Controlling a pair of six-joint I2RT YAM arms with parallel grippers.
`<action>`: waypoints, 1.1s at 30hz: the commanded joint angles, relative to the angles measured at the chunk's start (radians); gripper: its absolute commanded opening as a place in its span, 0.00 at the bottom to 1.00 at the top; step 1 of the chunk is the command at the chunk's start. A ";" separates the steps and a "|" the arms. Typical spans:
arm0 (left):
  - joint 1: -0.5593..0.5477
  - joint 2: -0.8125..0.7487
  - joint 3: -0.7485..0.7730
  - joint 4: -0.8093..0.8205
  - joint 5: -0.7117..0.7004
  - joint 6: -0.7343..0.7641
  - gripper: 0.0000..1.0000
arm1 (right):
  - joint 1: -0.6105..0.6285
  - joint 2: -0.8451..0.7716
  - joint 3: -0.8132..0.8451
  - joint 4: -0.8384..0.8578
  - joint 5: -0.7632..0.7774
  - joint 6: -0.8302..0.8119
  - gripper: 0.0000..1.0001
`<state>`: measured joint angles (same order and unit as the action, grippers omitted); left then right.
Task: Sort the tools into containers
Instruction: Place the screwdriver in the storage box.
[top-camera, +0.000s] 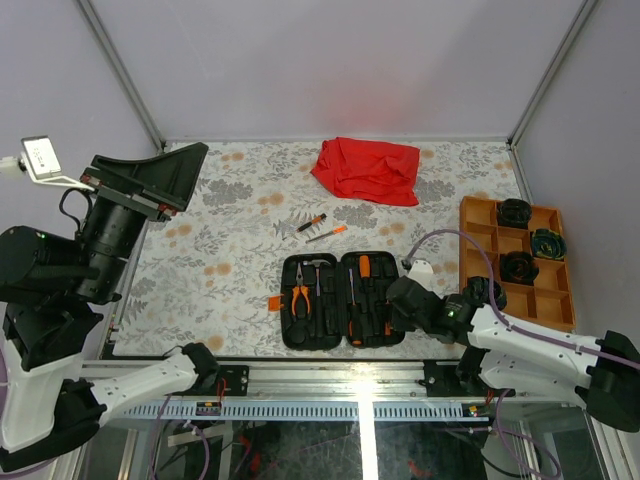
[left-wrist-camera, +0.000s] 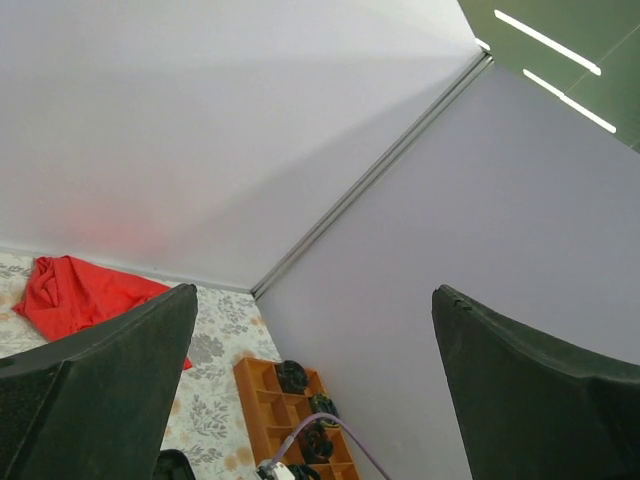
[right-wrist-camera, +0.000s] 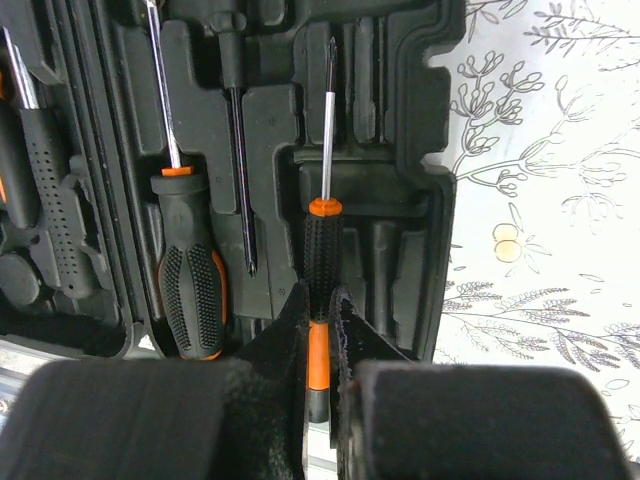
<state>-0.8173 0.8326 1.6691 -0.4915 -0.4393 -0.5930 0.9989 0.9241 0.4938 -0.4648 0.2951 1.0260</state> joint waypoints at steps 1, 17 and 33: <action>0.001 0.021 0.007 -0.009 -0.059 0.058 1.00 | 0.023 0.051 0.014 0.073 -0.014 -0.003 0.00; 0.001 0.022 -0.031 0.027 -0.088 0.100 1.00 | 0.033 0.165 0.088 -0.003 0.066 -0.026 0.00; 0.000 -0.048 -0.200 0.046 -0.121 0.107 1.00 | 0.034 0.072 0.026 0.119 -0.032 -0.083 0.32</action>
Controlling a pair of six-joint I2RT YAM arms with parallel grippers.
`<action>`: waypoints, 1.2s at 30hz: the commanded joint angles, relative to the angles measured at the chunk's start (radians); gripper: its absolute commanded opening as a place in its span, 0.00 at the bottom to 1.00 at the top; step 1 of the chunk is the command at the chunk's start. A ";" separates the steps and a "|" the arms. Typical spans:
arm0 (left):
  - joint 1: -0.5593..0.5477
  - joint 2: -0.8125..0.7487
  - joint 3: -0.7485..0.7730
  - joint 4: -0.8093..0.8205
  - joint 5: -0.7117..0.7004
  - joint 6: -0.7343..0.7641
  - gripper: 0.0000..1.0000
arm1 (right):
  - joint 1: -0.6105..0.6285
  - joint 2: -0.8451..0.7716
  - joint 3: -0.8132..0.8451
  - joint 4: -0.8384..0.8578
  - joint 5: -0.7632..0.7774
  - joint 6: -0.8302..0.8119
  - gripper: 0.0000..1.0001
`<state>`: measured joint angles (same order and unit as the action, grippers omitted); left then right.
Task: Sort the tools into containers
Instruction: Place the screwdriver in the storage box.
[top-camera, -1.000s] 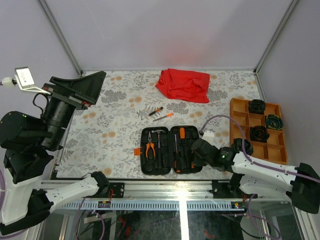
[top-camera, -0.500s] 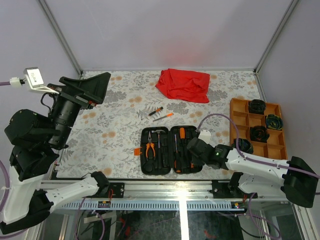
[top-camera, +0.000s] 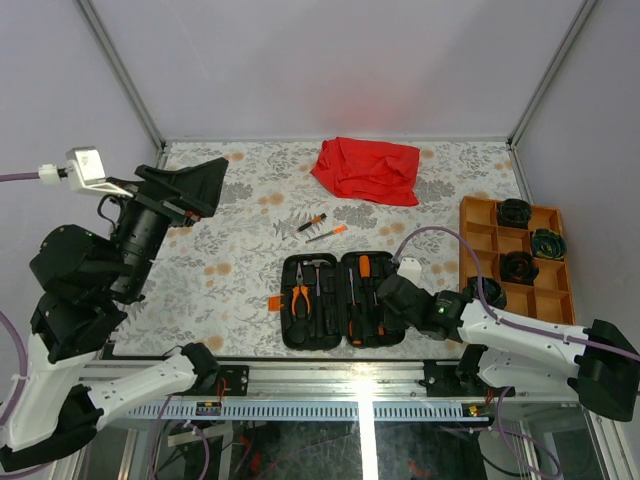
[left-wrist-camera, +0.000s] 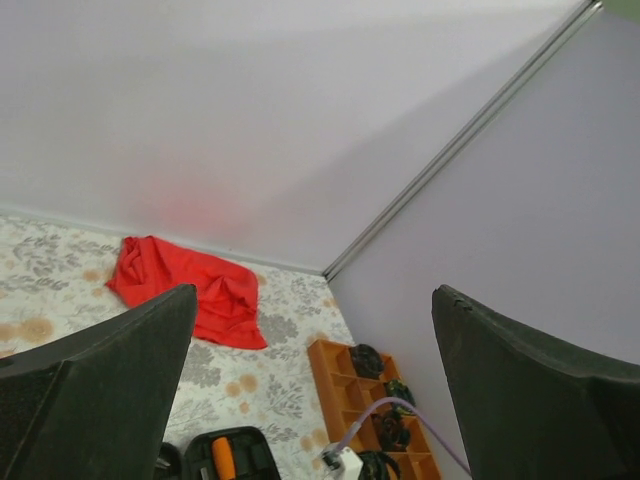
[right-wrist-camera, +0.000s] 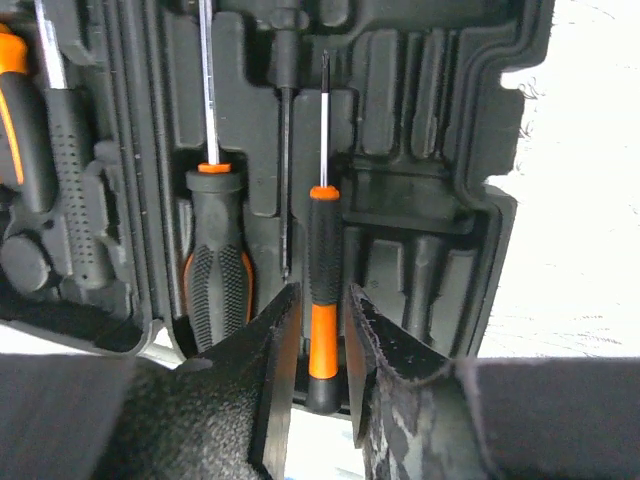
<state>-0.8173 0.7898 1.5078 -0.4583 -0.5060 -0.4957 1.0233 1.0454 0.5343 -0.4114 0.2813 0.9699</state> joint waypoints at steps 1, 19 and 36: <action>0.001 0.001 -0.041 -0.001 -0.064 0.006 1.00 | 0.009 -0.059 -0.017 0.065 -0.013 -0.023 0.33; 0.001 0.204 -0.266 -0.168 0.038 -0.148 1.00 | -0.019 -0.019 0.082 0.048 0.055 -0.108 0.31; 0.003 0.243 -0.415 -0.141 0.155 -0.277 1.00 | -0.080 0.155 0.110 0.102 -0.061 -0.209 0.38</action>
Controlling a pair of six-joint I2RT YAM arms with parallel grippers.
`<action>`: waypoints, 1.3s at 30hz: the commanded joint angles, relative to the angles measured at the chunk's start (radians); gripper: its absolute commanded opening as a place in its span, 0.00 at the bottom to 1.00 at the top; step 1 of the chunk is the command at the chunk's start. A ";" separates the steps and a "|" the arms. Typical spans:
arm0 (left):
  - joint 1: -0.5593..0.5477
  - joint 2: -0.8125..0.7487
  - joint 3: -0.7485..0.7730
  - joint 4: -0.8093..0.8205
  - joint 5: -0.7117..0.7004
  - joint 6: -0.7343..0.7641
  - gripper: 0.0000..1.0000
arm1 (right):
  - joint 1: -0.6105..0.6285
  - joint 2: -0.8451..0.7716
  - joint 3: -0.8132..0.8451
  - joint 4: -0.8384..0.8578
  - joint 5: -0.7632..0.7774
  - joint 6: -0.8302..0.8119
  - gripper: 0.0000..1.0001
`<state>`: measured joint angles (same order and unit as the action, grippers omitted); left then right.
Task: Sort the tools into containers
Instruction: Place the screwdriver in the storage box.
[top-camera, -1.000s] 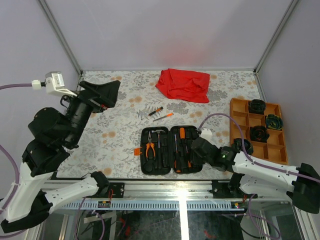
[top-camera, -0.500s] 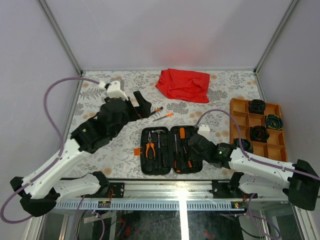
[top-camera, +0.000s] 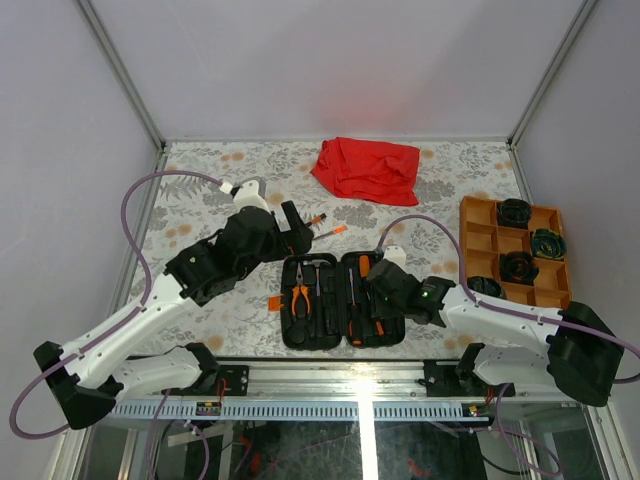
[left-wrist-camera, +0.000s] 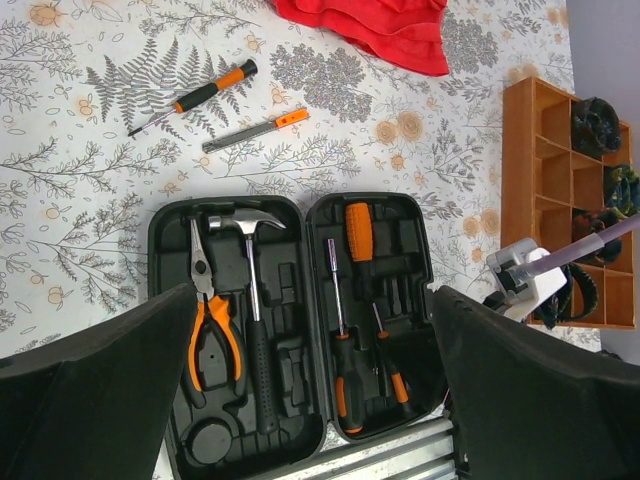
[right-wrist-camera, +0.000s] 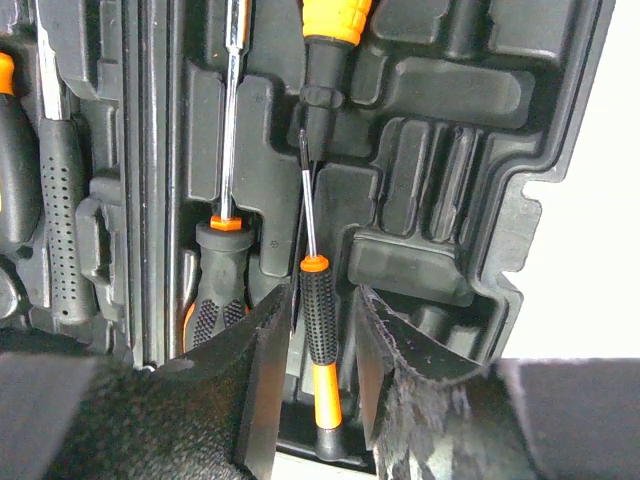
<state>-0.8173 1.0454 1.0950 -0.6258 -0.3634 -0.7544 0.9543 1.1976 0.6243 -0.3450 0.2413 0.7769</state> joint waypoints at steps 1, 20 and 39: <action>0.002 -0.011 -0.001 0.026 0.012 -0.018 1.00 | -0.011 0.003 0.015 0.036 -0.022 -0.013 0.37; 0.003 0.052 -0.008 0.064 0.077 -0.031 1.00 | -0.011 -0.082 -0.017 -0.079 0.057 0.045 0.23; 0.003 0.113 -0.036 0.105 0.125 -0.022 0.98 | -0.011 -0.050 0.026 -0.079 0.042 0.018 0.20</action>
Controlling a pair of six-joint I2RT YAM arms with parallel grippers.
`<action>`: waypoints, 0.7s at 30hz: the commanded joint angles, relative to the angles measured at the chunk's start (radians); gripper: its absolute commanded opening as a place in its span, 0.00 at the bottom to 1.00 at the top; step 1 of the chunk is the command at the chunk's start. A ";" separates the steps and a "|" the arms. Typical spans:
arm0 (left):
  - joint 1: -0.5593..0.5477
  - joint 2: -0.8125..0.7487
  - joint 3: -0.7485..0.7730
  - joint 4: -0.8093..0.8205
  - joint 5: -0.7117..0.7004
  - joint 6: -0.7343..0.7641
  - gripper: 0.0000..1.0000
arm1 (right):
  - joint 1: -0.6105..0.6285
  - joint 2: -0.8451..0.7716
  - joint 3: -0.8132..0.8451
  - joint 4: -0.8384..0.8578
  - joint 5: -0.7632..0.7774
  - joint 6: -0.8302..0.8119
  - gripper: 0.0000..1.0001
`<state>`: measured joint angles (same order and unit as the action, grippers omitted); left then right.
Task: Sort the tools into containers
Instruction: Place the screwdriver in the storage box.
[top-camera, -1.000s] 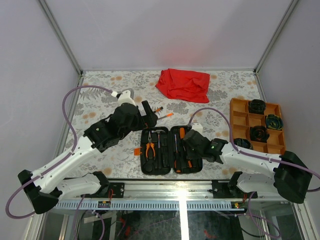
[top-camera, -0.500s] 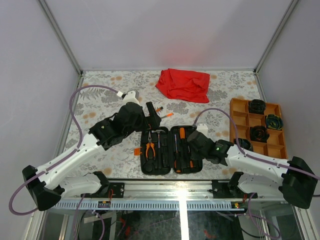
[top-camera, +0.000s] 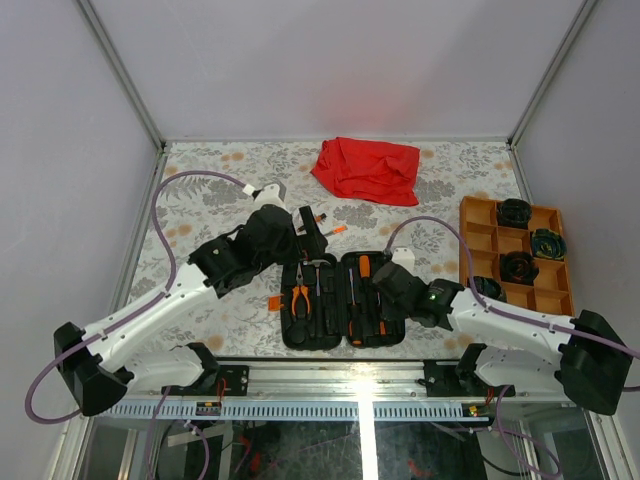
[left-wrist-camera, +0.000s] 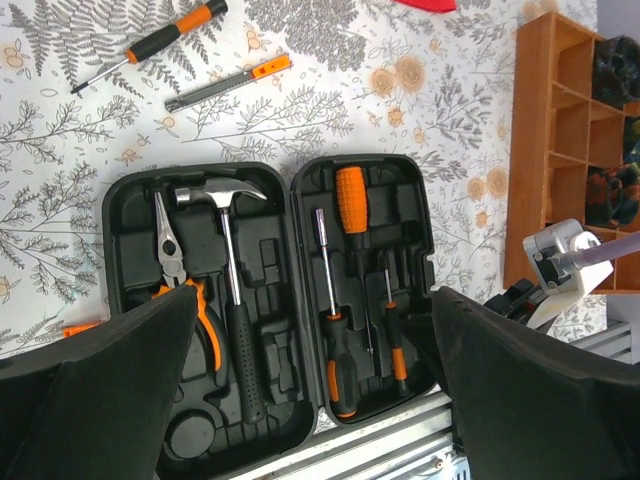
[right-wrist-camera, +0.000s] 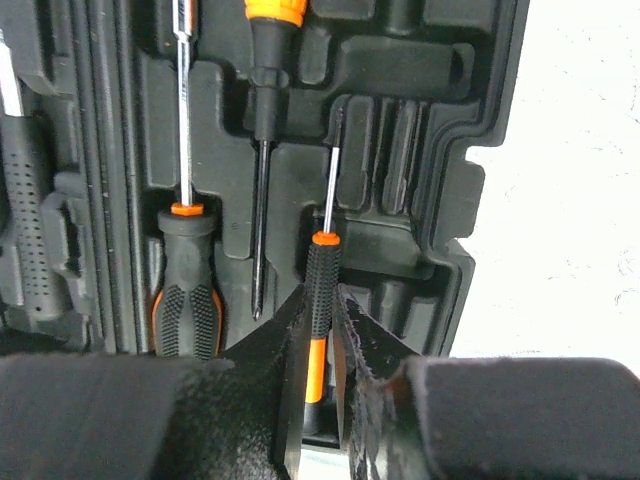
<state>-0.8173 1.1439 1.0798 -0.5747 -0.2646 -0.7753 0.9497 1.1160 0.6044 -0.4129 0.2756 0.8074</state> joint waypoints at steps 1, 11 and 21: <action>0.003 0.019 -0.022 0.055 0.030 -0.001 0.98 | -0.006 0.042 0.051 -0.013 0.008 -0.013 0.19; 0.001 0.032 -0.043 0.072 0.064 0.007 0.96 | -0.017 0.102 0.077 -0.011 -0.015 -0.014 0.16; 0.003 0.036 -0.052 0.072 0.077 0.010 0.95 | -0.030 0.156 0.091 -0.049 -0.047 -0.028 0.13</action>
<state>-0.8173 1.1755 1.0344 -0.5571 -0.2016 -0.7742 0.9321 1.2438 0.6567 -0.4339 0.2474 0.7937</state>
